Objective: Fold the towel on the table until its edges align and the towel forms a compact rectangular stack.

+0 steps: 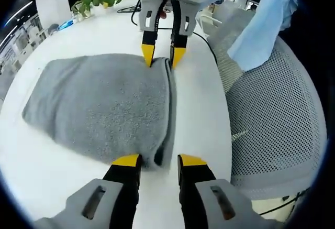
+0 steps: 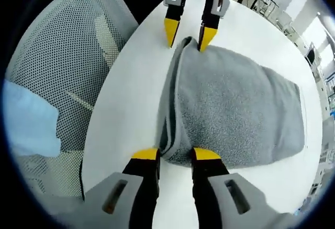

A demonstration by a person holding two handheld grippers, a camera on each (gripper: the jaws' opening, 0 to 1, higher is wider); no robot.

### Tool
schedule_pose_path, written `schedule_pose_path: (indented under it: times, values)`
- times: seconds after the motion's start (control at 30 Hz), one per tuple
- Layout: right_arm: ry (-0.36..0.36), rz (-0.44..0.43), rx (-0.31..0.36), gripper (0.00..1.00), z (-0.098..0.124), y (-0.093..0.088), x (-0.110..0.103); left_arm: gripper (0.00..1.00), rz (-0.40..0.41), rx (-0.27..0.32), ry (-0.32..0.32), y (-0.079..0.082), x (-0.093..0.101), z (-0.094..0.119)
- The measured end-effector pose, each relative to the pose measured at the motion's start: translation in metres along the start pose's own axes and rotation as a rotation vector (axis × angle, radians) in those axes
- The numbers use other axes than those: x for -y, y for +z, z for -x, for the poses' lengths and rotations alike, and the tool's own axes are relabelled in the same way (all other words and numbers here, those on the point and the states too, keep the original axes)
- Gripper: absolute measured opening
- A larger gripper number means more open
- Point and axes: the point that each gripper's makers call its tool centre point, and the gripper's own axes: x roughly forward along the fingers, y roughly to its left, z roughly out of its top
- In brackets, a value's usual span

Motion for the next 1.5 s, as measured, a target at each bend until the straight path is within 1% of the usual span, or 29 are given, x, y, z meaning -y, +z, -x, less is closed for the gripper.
schedule_pose_path:
  times: [0.1,0.13,0.17,0.23,0.27,0.3,0.37,0.4,0.43,0.53,0.6,0.7,0.77,0.8,0.97,1.03,1.1,1.13,1.17,1.3,1.37,1.43,1.5]
  values:
    - [-0.015,-0.017,-0.007,0.15,0.000,0.001,0.006,0.28,0.003,-0.001,-0.004,-0.002,-0.002,-0.001]
    - [-0.012,-0.027,-0.013,0.13,0.000,0.001,0.008,0.28,0.006,-0.001,-0.007,0.001,0.000,0.000]
    - [-0.005,-0.056,-0.017,0.12,0.000,0.002,0.008,0.28,0.013,-0.001,-0.010,0.001,0.000,0.000]
    - [0.022,-0.122,0.000,0.11,0.001,0.002,0.008,0.28,0.016,-0.001,-0.014,0.000,-0.002,0.000]
    - [0.028,-0.132,0.005,0.10,0.001,0.002,0.008,0.28,0.020,-0.001,-0.018,0.000,-0.002,0.000]
    - [0.048,-0.188,0.029,0.10,0.005,0.005,0.009,0.28,0.023,-0.002,-0.021,0.000,-0.002,0.000]
    - [0.067,-0.246,0.049,0.09,0.005,0.003,0.011,0.28,0.024,-0.005,-0.025,0.000,-0.002,0.000]
    - [0.084,-0.300,0.061,0.09,0.007,0.003,0.012,0.28,0.024,-0.005,-0.028,0.001,-0.001,0.000]
    - [0.089,-0.318,0.064,0.08,0.008,0.003,0.012,0.28,0.025,-0.005,-0.032,0.001,0.000,0.000]
    - [0.130,-0.444,0.085,0.08,0.012,0.005,0.010,0.29,0.031,-0.008,-0.040,0.002,0.000,0.001]
    - [0.158,-0.506,0.085,0.07,0.013,0.007,0.009,0.29,0.036,-0.010,-0.044,0.003,0.001,0.001]
    - [0.182,-0.561,0.086,0.07,0.012,0.004,0.015,0.28,0.040,-0.014,-0.052,0.001,-0.001,0.000]
    - [0.197,-0.625,0.082,0.07,0.012,0.003,0.018,0.28,0.035,-0.019,-0.055,0.002,0.000,0.000]
    - [0.209,-0.682,0.083,0.06,0.012,0.004,0.019,0.28,0.027,-0.028,-0.058,0.002,0.000,0.001]
    - [0.252,-0.819,0.099,0.06,0.015,0.005,0.021,0.28,0.012,-0.049,-0.063,0.002,0.000,0.000]
    - [0.270,-0.863,0.101,0.06,0.017,0.003,0.027,0.28,0.011,-0.052,-0.063,0.000,-0.002,-0.001]
    - [0.286,-0.880,0.096,0.06,0.018,0.003,0.027,0.27,0.012,-0.059,-0.062,0.003,0.000,0.001]
    - [0.276,-0.864,0.100,0.06,0.017,0.002,0.030,0.27,0.009,-0.062,-0.061,0.003,0.000,0.000]
    - [0.276,-0.863,0.094,0.06,0.018,0.004,0.024,0.27,0.004,-0.066,-0.059,0.002,-0.001,0.000]
    - [0.274,-0.855,0.086,0.06,0.018,0.004,0.024,0.24,0.012,-0.081,-0.048,0.002,-0.004,-0.001]
    - [0.272,-0.845,0.082,0.06,0.018,0.004,0.025,0.23,0.035,-0.094,-0.047,0.000,-0.009,-0.003]
    - [0.272,-0.844,0.080,0.06,0.018,0.003,0.026,0.22,0.044,-0.107,-0.049,0.004,-0.005,-0.002]
    - [0.274,-0.856,0.078,0.06,0.019,0.004,0.026,0.23,0.033,-0.119,-0.053,0.003,-0.005,-0.003]
